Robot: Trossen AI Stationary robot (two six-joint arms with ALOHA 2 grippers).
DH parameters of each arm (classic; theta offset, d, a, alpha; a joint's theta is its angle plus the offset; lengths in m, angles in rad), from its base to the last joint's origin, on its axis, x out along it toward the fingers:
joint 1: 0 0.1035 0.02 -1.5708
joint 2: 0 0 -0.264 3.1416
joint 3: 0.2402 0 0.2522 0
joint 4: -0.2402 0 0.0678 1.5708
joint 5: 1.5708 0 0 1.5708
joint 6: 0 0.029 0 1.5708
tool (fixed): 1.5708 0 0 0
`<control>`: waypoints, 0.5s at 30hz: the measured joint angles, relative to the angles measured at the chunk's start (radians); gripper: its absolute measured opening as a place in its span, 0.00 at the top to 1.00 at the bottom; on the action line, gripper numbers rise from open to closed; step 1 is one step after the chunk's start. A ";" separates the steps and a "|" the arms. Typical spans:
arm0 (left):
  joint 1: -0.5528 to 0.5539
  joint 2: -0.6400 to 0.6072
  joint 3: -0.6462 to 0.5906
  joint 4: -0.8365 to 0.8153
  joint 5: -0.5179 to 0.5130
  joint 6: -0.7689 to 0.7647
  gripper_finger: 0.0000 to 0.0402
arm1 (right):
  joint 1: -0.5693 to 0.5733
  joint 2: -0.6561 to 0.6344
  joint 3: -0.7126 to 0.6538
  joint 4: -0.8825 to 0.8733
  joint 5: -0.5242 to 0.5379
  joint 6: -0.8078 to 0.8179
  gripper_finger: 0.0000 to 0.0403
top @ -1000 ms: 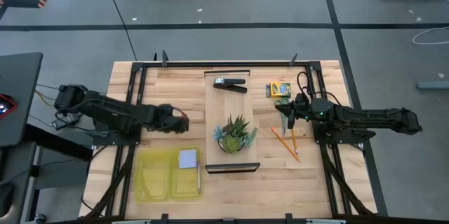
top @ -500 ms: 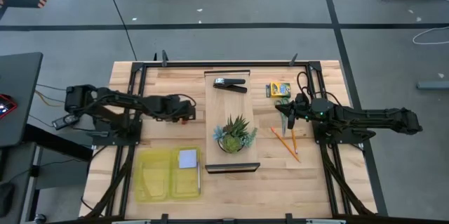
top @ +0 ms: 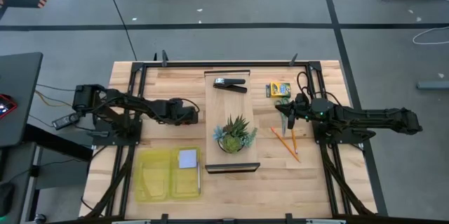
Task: Pack school essentials
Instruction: Put the red eraser into the yellow supply box
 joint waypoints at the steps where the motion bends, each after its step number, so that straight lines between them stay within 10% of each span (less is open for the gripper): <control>1: -0.004 0.002 0.000 -0.004 -0.003 -0.001 0.53 | 0.000 0.000 0.000 0.000 0.000 0.000 0.98; 15: -0.017 0.006 -0.003 -0.023 -0.007 -0.026 0.88 | 0.000 0.000 0.000 0.000 0.000 0.000 0.98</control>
